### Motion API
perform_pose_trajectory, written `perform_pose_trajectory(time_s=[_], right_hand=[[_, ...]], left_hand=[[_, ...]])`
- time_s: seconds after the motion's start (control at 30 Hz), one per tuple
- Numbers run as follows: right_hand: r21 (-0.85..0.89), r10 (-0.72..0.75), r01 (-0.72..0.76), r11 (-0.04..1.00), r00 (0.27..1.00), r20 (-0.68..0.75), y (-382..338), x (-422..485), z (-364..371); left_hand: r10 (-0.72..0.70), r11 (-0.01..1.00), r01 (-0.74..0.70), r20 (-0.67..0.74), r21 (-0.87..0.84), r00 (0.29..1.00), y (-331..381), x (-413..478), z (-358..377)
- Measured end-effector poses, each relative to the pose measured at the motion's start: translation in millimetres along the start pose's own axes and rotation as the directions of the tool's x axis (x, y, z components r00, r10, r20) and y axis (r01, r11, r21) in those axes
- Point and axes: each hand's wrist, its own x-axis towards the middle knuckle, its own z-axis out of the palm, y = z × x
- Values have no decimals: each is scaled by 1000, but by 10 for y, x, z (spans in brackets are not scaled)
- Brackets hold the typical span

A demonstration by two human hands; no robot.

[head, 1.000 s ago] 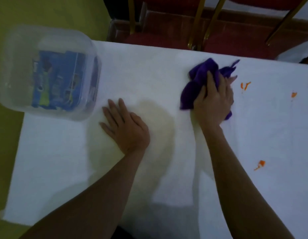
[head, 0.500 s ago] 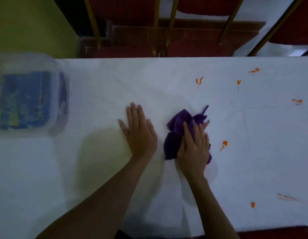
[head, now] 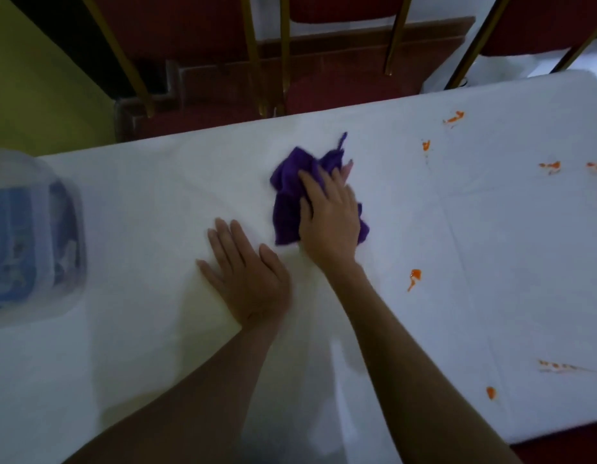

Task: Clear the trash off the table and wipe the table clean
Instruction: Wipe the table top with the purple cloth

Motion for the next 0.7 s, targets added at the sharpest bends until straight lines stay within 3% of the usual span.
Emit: perform_pose_trajectory(time_s=[0.1, 0.23, 0.3, 0.4, 0.5, 0.6, 0.7], right_hand=[[-64, -12, 8, 998, 998, -54, 236, -589, -61], [-82, 185, -207, 975, 958, -218, 489, -254, -103], [-49, 306, -324, 945, 926, -223, 397, 173, -99], [-39, 231, -240, 970, 961, -154, 143, 357, -35], [-44, 85, -88, 995, 995, -57, -92, -188, 48], [-15, 176, -177, 984, 981, -88, -223, -1094, 73], [-21, 311, -324, 946, 922, -231, 34, -1834, 6]], left_hand=[[0, 1000, 0, 9, -5, 1000, 30, 6, -9], [1, 1000, -2, -24, -3, 1000, 32, 0, 14], [1, 1000, -1, -43, 5, 999, 16, -4, 22], [6, 1000, -5, -47, 10, 999, 11, -22, 32], [13, 1000, -12, -24, 15, 1000, -16, -18, 59], [9, 1000, -9, -16, -25, 1000, -38, -15, 63], [8, 999, -10, -40, -40, 999, -12, -16, 48]])
